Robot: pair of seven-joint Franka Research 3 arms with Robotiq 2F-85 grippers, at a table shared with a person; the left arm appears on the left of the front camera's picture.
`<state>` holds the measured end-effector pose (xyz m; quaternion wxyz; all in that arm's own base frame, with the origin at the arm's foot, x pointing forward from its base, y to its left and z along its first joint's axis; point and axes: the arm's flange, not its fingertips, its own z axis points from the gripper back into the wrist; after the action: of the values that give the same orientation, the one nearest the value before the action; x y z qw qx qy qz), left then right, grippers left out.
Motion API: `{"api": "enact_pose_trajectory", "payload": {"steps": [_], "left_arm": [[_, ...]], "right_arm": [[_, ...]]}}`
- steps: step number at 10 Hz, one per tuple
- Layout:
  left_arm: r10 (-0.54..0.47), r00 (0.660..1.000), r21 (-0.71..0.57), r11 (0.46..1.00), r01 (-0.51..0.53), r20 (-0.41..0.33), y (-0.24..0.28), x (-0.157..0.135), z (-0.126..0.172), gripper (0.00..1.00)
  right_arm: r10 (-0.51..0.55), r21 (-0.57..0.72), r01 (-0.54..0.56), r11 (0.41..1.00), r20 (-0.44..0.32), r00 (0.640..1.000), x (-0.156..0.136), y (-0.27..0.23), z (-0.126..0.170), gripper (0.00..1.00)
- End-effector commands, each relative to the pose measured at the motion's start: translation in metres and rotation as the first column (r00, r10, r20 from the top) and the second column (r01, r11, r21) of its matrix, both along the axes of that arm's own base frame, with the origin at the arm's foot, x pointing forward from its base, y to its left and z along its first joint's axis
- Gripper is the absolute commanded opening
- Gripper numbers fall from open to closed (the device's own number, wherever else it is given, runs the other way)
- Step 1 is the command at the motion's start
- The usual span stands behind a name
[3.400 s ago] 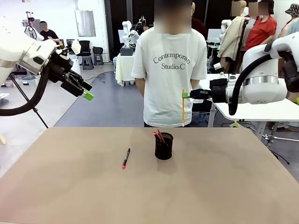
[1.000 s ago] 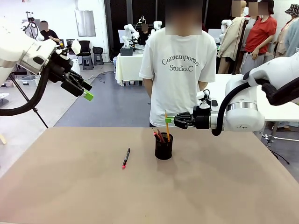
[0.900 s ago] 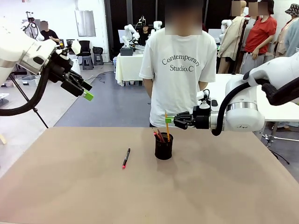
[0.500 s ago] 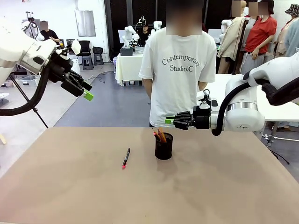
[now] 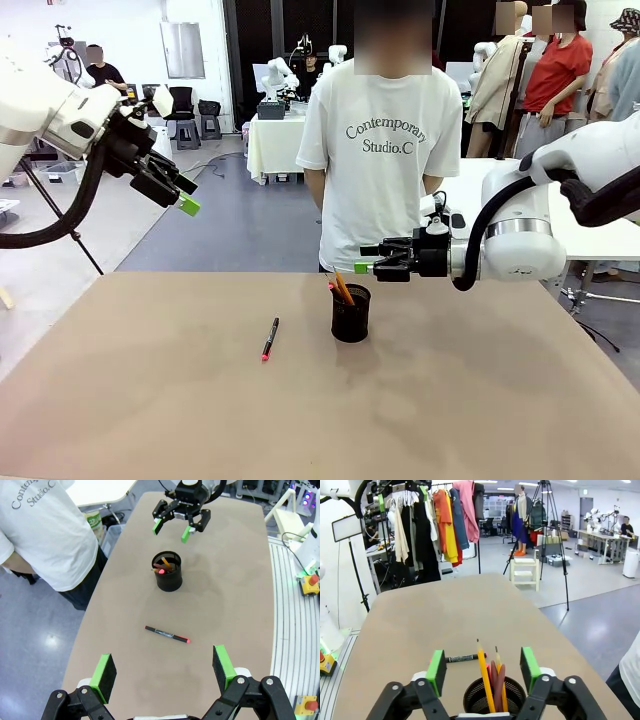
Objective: Place the pens into the pen holder.
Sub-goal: Pick up a writing instrument from the table and place it into the Pen holder.
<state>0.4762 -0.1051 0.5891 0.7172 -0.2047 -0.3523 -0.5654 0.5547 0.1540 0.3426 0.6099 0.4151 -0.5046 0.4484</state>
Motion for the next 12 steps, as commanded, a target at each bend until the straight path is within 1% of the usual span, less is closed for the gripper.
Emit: {"api": "enact_pose_trajectory", "payload": {"steps": [1, 7, 8, 11, 12], "left_arm": [[0.010, 1.000, 0.005, 1.000, -0.010, -0.002, 0.0011, -0.0013, 0.0019, 1.00], [0.010, 1.000, 0.005, 1.000, -0.010, -0.002, 0.0011, -0.0013, 0.0019, 1.00], [0.010, 1.000, 0.005, 1.000, -0.010, -0.002, 0.0011, -0.0013, 0.0019, 1.00], [0.010, 1.000, 0.005, 1.000, -0.010, -0.002, 0.0011, -0.0013, 0.0019, 1.00], [0.010, 1.000, 0.005, 1.000, -0.010, -0.002, 0.0011, -0.0013, 0.0019, 1.00]], "right_arm": [[0.032, -0.015, -0.032, 0.999, 0.032, 0.999, -0.0052, -0.0025, 0.0020, 1.00], [0.064, -0.032, -0.064, 0.997, 0.009, 0.998, -0.0048, -0.0030, 0.0019, 1.00], [0.041, -0.027, -0.041, 0.999, 0.009, 0.999, -0.0025, -0.0008, 0.0003, 1.00], [0.044, -0.029, -0.044, 0.999, 0.009, 0.999, -0.0027, -0.0009, -0.0004, 1.00], [0.057, -0.108, -0.057, 0.993, -0.003, 0.998, 0.0001, -0.0051, 0.0073, 1.00]]}}
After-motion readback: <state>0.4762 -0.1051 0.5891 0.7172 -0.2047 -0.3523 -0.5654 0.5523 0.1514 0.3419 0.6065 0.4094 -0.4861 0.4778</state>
